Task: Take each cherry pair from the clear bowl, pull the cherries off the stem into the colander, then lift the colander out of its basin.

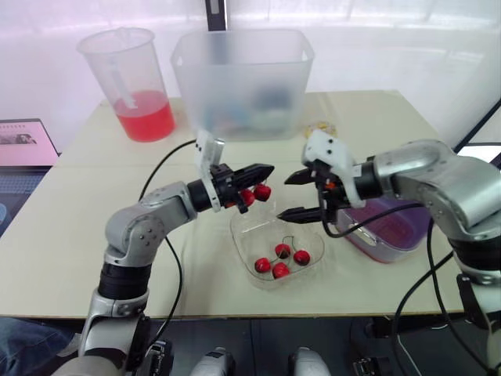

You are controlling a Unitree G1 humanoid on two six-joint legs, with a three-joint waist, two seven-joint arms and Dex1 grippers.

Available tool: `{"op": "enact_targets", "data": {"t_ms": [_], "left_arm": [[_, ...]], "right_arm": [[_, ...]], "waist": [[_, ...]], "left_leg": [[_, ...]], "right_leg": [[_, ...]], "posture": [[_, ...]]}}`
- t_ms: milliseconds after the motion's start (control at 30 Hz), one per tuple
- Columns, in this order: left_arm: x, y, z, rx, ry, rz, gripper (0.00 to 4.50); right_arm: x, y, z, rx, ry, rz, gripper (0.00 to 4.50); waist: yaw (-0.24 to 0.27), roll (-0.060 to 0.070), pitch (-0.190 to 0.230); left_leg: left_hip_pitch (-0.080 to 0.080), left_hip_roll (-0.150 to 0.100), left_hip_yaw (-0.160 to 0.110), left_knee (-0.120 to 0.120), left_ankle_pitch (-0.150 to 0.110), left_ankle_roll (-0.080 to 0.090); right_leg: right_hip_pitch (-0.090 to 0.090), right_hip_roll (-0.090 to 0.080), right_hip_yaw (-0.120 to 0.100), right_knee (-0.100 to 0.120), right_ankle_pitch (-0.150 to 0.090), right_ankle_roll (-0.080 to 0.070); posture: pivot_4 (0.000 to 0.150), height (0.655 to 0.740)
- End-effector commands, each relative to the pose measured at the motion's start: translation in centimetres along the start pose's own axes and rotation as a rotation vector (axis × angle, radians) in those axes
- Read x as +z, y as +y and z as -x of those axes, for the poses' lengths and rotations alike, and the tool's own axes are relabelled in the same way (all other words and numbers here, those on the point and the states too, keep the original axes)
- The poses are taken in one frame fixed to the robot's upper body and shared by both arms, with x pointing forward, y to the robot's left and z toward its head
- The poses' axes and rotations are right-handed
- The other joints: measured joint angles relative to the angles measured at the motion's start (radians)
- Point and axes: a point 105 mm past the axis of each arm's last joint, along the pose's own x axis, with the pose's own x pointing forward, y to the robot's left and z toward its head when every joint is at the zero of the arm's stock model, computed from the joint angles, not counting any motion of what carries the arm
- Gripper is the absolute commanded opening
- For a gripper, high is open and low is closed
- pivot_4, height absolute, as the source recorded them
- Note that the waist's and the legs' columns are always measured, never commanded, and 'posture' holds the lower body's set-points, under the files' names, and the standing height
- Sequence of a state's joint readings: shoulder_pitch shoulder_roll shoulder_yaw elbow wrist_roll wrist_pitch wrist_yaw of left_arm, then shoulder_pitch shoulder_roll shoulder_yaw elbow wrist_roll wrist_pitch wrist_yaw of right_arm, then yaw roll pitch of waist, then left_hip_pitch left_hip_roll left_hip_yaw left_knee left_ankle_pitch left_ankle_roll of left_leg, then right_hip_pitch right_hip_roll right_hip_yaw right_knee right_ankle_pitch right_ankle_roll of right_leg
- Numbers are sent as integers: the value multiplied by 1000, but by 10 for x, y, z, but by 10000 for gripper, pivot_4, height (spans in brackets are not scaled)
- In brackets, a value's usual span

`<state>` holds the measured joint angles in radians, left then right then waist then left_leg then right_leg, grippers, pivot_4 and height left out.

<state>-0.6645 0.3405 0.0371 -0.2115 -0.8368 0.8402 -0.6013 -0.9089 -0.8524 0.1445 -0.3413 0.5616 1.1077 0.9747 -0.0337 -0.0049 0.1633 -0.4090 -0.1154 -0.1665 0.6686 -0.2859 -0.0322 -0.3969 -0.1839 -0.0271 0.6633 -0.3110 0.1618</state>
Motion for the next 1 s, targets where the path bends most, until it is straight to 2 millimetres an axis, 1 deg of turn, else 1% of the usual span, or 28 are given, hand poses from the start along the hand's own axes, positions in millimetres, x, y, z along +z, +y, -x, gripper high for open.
{"op": "enact_targets", "data": {"t_ms": [33,67,100,167,200,233,267,333,433,600,700,800,867,933,1000], "left_arm": [[17,-9,9,-70,-30,-46,0],[18,-11,12,-96,-27,-45,0],[20,-13,15,-116,-29,-45,0],[24,-13,19,-138,-37,-55,0],[25,-13,20,-146,-37,-53,0],[25,-15,20,-159,-36,-50,0],[26,-16,21,-174,-40,-42,0],[27,-20,20,-196,-46,-29,0],[26,-26,19,-222,-48,-12,0],[25,-31,19,-237,-48,0,0],[25,-31,19,-235,-47,3,0],[24,-31,17,-230,-36,0,0],[24,-31,17,-230,-33,-3,0],[23,-31,16,-232,-33,-3,0],[23,-33,16,-238,-30,2,0]], "right_arm": [[36,-12,31,-70,-342,11,44353],[38,-10,34,-31,-400,-28,44353],[36,-5,34,39,-418,-88,44353],[32,15,34,232,-436,-196,44353],[29,18,31,255,-423,-216,44353],[24,20,25,252,-406,-220,44353],[20,19,14,232,-389,-251,44353],[17,20,-3,220,-389,-289,44353],[15,26,-17,244,-403,-338,44353],[9,22,-27,232,-415,-431,44353],[11,28,-28,296,-444,-490,44353],[10,33,-34,321,-430,-519,35826],[10,38,-35,341,-427,-528,26967],[11,39,-34,344,-427,-527,16753],[12,39,-33,342,-435,-530,16753]], "waist": [[0,0,0],[-1,0,0],[-2,0,0],[-3,0,0],[-2,0,0],[-2,0,0],[-3,0,0],[-6,0,0],[-9,0,0],[-5,0,0],[-8,0,0],[-9,0,0],[-8,0,0],[-8,0,0],[-8,0,0]], "left_leg": [[0,0,0,0,0,0],[0,0,0,0,0,0],[0,0,0,0,0,0],[0,0,0,0,0,0],[0,0,-1,0,0,0],[0,0,-1,0,0,0],[0,0,-1,0,0,0],[0,0,-1,0,0,0],[0,0,-1,0,0,0],[0,-1,-2,0,0,0],[0,0,-2,0,0,0],[0,0,-2,0,0,0],[0,0,-2,0,0,0],[0,-1,-2,0,0,0],[0,-1,-2,0,0,0]], "right_leg": [[0,0,0,0,0,0],[0,0,0,0,0,0],[0,0,0,0,0,0],[0,0,0,0,0,0],[0,0,0,0,0,0],[1,0,0,0,0,0],[1,0,0,0,0,0],[1,0,0,0,0,0],[0,0,0,0,0,0],[1,-1,0,0,0,0],[1,0,0,0,0,0],[1,0,0,0,0,0],[1,0,0,0,0,0],[1,0,0,0,0,0],[1,0,0,0,0,0]], "posture": [[1500,7400],[1500,7400],[1500,7400],[1500,7400],[1500,7400],[1500,7400],[1500,7400],[1500,7400],[1500,7400],[1500,7400],[1500,7400],[1500,7400],[1500,7400],[1500,7400],[1500,7400]]}}
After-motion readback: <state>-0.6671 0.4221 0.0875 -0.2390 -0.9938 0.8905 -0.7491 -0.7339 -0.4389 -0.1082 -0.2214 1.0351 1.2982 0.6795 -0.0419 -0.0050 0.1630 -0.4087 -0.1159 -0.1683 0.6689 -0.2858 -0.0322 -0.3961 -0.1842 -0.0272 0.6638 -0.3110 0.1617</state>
